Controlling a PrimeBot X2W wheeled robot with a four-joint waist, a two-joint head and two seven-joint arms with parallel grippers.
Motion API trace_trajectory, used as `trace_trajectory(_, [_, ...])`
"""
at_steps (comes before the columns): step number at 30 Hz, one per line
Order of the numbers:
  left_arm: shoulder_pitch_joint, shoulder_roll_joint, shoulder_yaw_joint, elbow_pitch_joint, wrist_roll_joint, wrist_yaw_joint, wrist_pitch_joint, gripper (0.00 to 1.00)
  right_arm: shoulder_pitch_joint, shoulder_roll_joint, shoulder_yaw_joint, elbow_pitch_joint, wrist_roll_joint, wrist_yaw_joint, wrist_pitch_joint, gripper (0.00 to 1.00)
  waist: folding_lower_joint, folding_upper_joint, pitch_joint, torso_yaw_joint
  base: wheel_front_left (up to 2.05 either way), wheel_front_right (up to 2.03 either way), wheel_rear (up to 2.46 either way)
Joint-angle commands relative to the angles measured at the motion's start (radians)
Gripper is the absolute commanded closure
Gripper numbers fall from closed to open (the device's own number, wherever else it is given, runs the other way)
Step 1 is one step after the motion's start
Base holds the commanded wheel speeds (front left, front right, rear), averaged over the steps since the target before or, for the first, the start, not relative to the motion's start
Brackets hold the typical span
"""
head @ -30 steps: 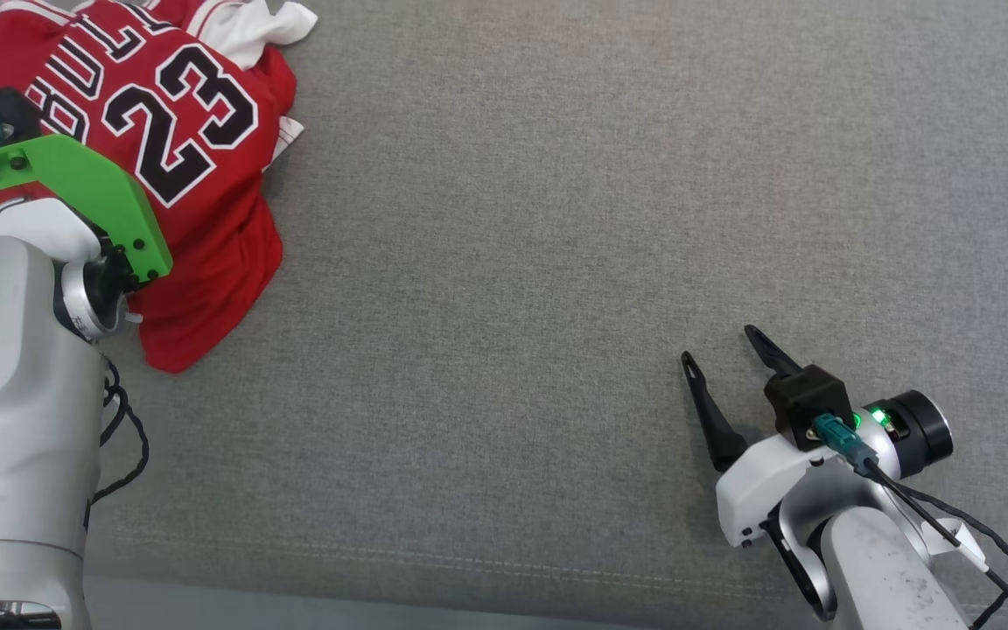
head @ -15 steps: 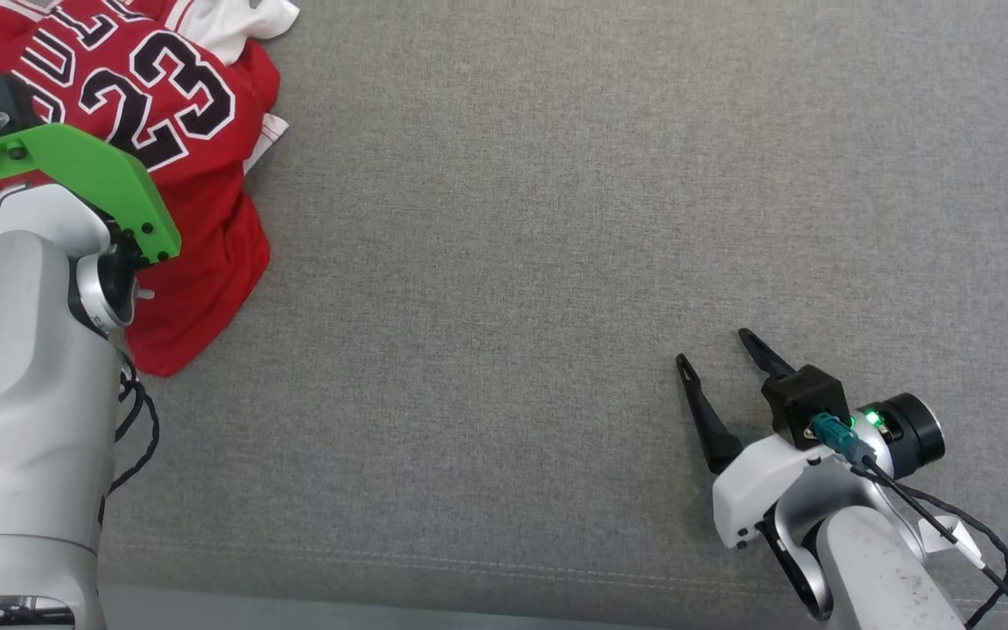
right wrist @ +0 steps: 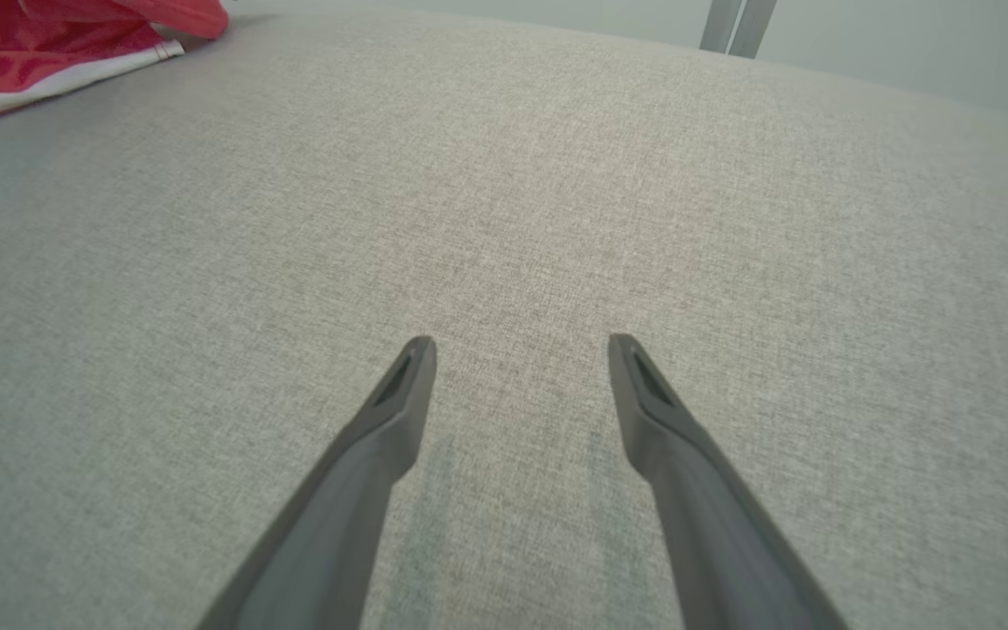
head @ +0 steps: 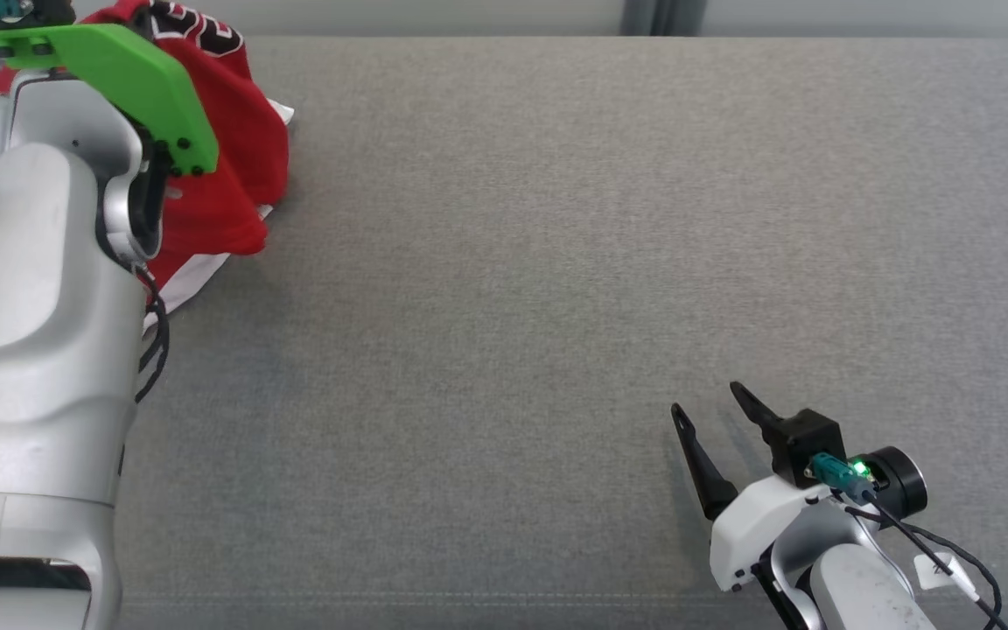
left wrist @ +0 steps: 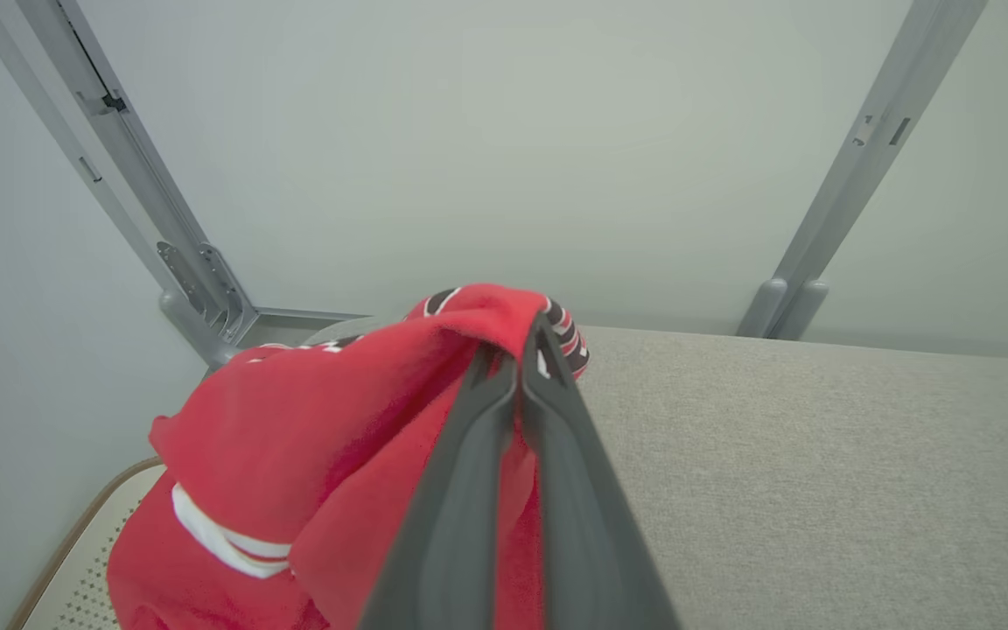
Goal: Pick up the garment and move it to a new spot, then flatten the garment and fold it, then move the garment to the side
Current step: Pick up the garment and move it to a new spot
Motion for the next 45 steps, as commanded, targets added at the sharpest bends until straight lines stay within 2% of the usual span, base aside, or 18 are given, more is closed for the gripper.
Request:
trace_trajectory(1, [-0.015,-0.009,-0.007,-0.012,0.006,-0.007,-0.009,1.00,0.012,-0.003,0.000,0.006,0.008,0.000,-0.009,0.00,0.0000,0.0000,-0.074,-0.083,0.00,0.00,0.00])
trace_trajectory(9, [-0.002,-0.089,-0.053,-0.128,-0.020,-0.060,-0.055,1.00,0.053,-0.003,0.006,0.047,0.031,0.000,-0.021,0.00,0.0000,0.0000,-0.145,-0.221,0.00,0.00,0.00])
trace_trajectory(16, [0.037,-0.161,-0.102,-0.226,-0.118,-0.102,-0.094,1.00,0.056,-0.002,0.007,0.038,0.030,0.000,-0.020,0.00,0.0000,0.0000,-0.132,-0.305,0.00,0.00,0.00])
trace_trajectory(18, [0.050,-0.164,-0.131,-0.244,-0.135,-0.108,-0.102,1.00,0.047,-0.002,0.010,0.033,0.034,0.000,-0.020,0.00,0.0000,0.0000,-0.117,-0.324,0.00,0.00,0.00])
trace_trajectory(23, [0.106,-0.166,-0.176,-0.226,-0.182,-0.071,-0.082,1.00,0.030,-0.002,0.013,0.024,0.042,0.000,-0.029,0.00,0.0000,0.0000,-0.063,-0.355,0.00,0.00,0.00])
trace_trajectory(24, [0.120,-0.163,-0.183,-0.209,-0.177,-0.062,-0.073,1.00,0.024,-0.002,0.014,0.024,0.045,0.000,-0.028,0.00,0.0000,0.0000,-0.050,-0.359,0.00,0.00,0.00])
trace_trajectory(27, [0.161,-0.108,-0.191,-0.143,-0.149,-0.042,-0.058,1.00,0.013,-0.002,0.020,0.024,0.050,0.000,-0.037,0.00,0.0000,0.0000,-0.015,-0.373,0.00,0.00,0.00])
trace_trajectory(29, [0.172,-0.054,-0.218,-0.095,-0.083,-0.020,-0.074,1.00,0.007,-0.002,0.022,0.025,0.051,0.000,-0.038,0.00,0.0000,0.0000,0.007,-0.379,0.00,0.00,0.00])
trace_trajectory(35, [0.156,0.034,-0.259,0.046,0.017,0.042,-0.118,1.00,-0.012,-0.002,0.014,0.024,0.049,0.000,-0.045,0.00,0.0000,0.0000,0.060,-0.376,0.00,0.00,0.00])
trace_trajectory(41, [0.117,0.070,-0.264,0.125,0.064,0.096,-0.176,1.00,-0.029,-0.002,0.013,0.024,0.042,0.000,-0.043,0.00,0.0000,0.0000,0.077,-0.357,0.00,0.00,0.00])
trace_trajectory(42, [0.109,0.076,-0.258,0.137,0.066,0.108,-0.192,0.60,-0.031,-0.002,0.013,0.024,0.042,0.000,-0.044,0.00,0.0000,0.0000,0.079,-0.352,0.00,0.00,0.00])
trace_trajectory(43, [0.105,0.076,-0.253,0.151,0.065,0.119,-0.201,0.00,-0.033,-0.002,0.011,0.025,0.042,0.000,-0.044,0.00,0.0000,0.0000,0.078,-0.345,0.00,0.00,0.00])
trace_trajectory(45, [0.099,0.056,-0.239,0.172,0.044,0.121,-0.223,0.00,-0.037,-0.002,0.009,0.026,0.041,0.000,-0.044,0.00,0.0000,0.0000,0.076,-0.329,0.00,0.00,0.00])
